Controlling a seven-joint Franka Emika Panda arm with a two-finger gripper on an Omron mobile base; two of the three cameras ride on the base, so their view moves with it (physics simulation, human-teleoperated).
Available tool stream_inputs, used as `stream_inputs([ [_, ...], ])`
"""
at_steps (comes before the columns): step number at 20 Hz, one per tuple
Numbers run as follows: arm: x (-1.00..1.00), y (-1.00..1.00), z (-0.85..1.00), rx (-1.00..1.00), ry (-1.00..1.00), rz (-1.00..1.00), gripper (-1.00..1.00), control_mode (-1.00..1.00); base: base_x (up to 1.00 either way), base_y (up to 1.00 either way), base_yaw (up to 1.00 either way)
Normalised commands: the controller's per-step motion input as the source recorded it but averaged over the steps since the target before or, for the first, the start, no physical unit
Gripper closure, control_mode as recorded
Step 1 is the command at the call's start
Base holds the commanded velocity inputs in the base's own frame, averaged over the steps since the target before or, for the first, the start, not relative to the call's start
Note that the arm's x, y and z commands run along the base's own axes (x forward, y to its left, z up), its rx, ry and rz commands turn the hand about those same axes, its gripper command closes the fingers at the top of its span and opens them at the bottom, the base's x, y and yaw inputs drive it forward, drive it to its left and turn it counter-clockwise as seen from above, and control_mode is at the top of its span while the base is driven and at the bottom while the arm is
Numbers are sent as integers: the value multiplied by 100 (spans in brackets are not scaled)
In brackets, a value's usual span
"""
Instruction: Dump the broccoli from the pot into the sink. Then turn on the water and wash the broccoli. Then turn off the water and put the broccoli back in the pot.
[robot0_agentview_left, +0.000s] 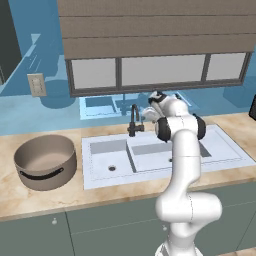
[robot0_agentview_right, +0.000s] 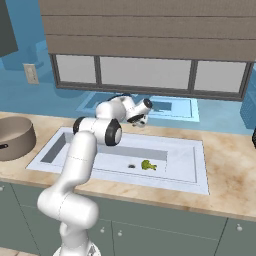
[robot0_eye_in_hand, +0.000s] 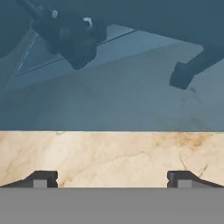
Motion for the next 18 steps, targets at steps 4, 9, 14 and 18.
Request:
stream_inputs([
  [4, -15, -56, 30, -12, 0, -18, -100, -100, 0, 0, 0],
  [9, -64, -63, 31, -9, 0, -16, -100, -100, 0, 0, 0],
  [14, -100, -51, 25, -5, 0, -11, -100, -100, 0, 0, 0],
  [18, -100, -19, 23, -2, 0, -7, -100, -100, 0, 0, 0],
])
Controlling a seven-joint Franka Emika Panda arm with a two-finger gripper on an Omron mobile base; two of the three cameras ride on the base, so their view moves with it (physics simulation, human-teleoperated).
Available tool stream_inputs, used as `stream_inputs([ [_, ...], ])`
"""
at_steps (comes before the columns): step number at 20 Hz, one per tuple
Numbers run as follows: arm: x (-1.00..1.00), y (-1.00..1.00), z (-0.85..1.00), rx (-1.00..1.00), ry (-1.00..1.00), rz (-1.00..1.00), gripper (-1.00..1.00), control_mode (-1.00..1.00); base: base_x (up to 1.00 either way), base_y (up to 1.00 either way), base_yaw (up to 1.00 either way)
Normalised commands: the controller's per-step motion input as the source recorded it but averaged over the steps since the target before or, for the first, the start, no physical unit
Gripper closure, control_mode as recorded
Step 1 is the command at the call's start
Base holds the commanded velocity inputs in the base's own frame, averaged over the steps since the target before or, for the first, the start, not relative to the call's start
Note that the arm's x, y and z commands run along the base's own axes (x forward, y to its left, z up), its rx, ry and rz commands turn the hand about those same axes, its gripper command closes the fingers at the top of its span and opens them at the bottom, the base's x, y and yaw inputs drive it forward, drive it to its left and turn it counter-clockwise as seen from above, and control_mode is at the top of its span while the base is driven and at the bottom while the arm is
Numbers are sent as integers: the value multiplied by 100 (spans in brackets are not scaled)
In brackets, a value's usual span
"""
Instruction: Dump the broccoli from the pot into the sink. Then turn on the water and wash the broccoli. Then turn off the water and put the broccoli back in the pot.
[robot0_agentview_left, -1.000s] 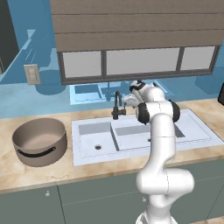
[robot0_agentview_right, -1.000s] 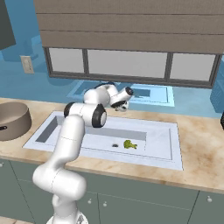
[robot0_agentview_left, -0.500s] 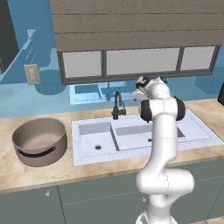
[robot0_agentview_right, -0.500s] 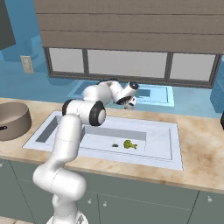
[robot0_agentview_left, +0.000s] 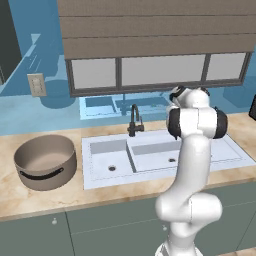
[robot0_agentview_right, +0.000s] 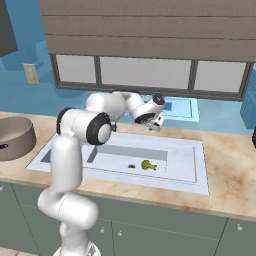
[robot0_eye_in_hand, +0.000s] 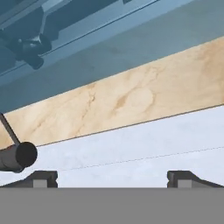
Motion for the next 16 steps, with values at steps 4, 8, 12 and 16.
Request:
stream_inputs([
  [4, -100, -5, 43, 0, 0, -5, -100, -100, 0, 0, 0],
  [8, -99, -2, 70, 0, 2, -5, -100, -100, 0, 0, 0],
  [12, -67, -6, 82, 0, 11, -8, -100, -100, 0, 0, 0],
  [16, -31, 0, 57, -1, 26, -8, -100, -100, 0, 0, 0],
])
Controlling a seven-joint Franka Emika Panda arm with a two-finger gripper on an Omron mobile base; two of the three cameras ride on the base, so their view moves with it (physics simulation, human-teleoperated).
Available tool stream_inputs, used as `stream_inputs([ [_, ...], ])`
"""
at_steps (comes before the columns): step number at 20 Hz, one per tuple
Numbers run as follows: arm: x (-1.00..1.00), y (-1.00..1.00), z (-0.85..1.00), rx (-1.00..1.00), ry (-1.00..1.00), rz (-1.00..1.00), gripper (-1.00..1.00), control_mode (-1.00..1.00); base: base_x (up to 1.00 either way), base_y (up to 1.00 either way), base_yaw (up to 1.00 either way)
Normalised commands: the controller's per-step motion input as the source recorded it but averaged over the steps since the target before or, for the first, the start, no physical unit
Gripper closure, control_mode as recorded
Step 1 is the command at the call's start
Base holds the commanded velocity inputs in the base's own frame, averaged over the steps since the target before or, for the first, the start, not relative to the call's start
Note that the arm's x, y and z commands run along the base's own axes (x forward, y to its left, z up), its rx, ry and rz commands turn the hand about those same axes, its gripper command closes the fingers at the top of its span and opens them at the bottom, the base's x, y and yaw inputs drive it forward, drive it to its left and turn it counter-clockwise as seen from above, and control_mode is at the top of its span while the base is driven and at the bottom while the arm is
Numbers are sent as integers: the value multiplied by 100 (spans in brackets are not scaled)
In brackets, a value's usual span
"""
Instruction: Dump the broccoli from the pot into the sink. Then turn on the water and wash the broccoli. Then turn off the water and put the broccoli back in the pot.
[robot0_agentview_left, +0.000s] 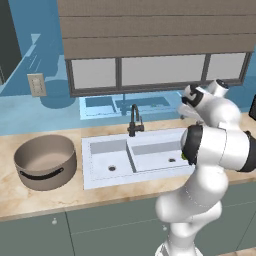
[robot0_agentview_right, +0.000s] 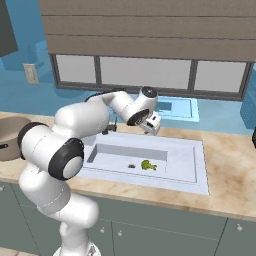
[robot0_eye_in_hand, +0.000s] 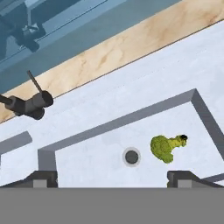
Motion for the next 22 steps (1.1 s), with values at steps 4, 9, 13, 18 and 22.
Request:
stream_inputs([
  [4, -21, 0, 6, -10, 25, -4, -100, -100, 0, 0, 0],
  [9, -27, -3, -21, -7, 13, 0, -100, -100, 0, 0, 0],
  [13, -18, -8, -35, -5, 2, 0, -100, -100, 0, 0, 0],
  [18, -17, -7, -41, -5, 0, 0, -100, -100, 0, 0, 0],
  [22, -4, -4, -41, -5, 0, 2, -100, -100, 0, 0, 0],
])
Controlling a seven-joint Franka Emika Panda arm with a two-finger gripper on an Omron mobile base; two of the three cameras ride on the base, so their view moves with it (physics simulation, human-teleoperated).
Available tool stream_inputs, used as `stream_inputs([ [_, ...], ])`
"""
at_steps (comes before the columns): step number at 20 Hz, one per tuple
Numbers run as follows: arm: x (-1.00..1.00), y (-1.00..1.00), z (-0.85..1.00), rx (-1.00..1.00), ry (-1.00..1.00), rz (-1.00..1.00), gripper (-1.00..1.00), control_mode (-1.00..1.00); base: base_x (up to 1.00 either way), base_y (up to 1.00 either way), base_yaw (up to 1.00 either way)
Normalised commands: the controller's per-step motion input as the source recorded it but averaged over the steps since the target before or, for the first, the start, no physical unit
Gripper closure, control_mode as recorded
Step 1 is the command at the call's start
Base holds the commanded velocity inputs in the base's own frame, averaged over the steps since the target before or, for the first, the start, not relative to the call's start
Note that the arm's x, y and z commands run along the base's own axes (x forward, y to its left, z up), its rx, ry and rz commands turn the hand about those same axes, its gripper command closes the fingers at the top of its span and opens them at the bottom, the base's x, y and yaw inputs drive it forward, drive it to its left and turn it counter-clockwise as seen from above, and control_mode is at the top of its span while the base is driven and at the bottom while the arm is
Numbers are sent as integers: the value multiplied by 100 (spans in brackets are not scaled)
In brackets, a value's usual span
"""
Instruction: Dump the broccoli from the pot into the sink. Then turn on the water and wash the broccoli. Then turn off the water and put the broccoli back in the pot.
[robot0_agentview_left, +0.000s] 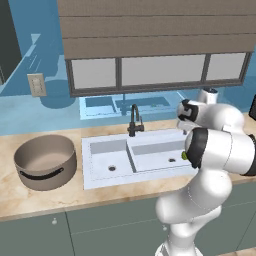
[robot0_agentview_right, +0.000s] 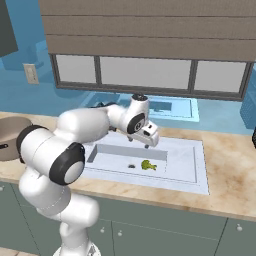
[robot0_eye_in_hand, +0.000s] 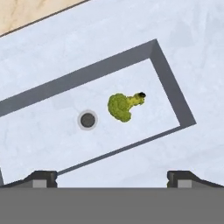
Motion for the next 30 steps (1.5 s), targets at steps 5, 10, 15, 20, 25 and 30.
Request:
stream_inputs([
  [5, 0, -5, -35, -5, 0, 8, -100, -100, 0, 0, 0],
  [10, 0, -15, -25, -5, 0, 10, -100, -100, 0, 0, 0],
  [15, 4, -17, -28, -2, 2, 11, -100, -100, 0, 0, 0],
  [20, 24, -1, -24, 0, 3, 17, -100, -100, 0, 0, 0],
  [25, 27, 0, -16, 0, 1, 18, -100, -100, 0, 0, 0],
  [30, 22, 0, -21, -2, 2, 17, -100, -100, 0, 0, 0],
])
